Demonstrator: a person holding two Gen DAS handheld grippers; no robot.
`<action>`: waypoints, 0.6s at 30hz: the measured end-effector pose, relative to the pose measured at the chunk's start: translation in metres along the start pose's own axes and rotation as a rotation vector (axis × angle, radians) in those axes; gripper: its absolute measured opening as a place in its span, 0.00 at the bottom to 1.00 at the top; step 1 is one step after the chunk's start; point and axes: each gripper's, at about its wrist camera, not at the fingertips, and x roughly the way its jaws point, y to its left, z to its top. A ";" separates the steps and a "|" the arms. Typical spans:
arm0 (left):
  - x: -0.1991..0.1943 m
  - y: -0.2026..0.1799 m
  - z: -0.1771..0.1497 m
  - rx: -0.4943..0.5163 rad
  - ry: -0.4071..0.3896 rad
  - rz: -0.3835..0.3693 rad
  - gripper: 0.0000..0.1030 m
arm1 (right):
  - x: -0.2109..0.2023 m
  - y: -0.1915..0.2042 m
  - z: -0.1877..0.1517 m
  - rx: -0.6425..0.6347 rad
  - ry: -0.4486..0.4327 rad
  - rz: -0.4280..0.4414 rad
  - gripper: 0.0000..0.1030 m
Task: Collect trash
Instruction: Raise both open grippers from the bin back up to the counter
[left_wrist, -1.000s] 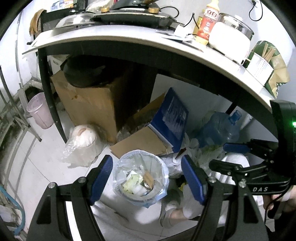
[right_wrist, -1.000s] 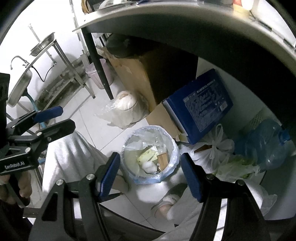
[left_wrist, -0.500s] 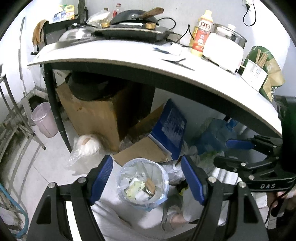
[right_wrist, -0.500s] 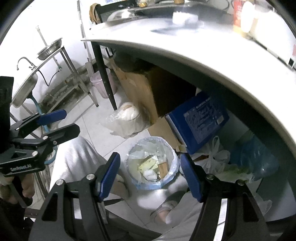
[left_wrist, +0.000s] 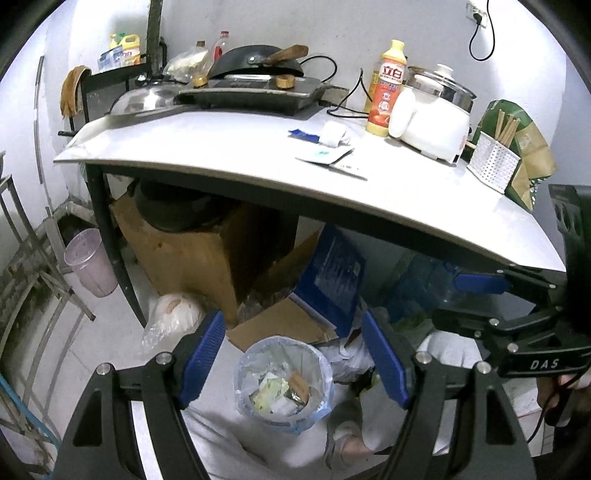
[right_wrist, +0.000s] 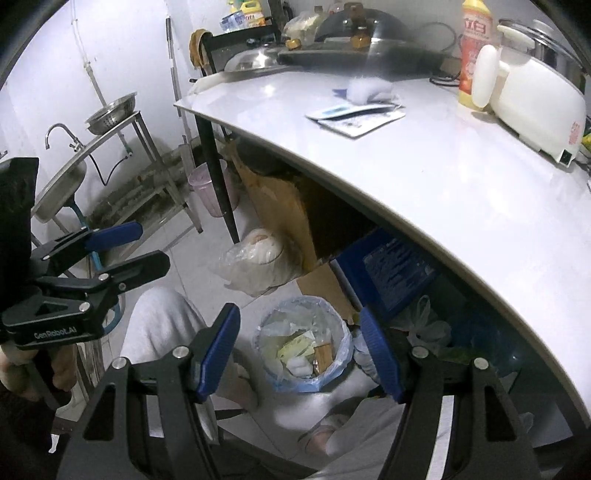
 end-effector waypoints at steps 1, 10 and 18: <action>-0.001 -0.001 0.003 0.004 -0.005 0.000 0.74 | -0.002 -0.001 0.001 0.001 -0.006 -0.001 0.64; -0.005 -0.017 0.032 0.049 -0.040 -0.001 0.74 | -0.026 -0.015 0.017 0.017 -0.064 -0.010 0.64; 0.004 -0.032 0.055 0.075 -0.049 0.007 0.74 | -0.038 -0.035 0.031 0.036 -0.107 -0.010 0.64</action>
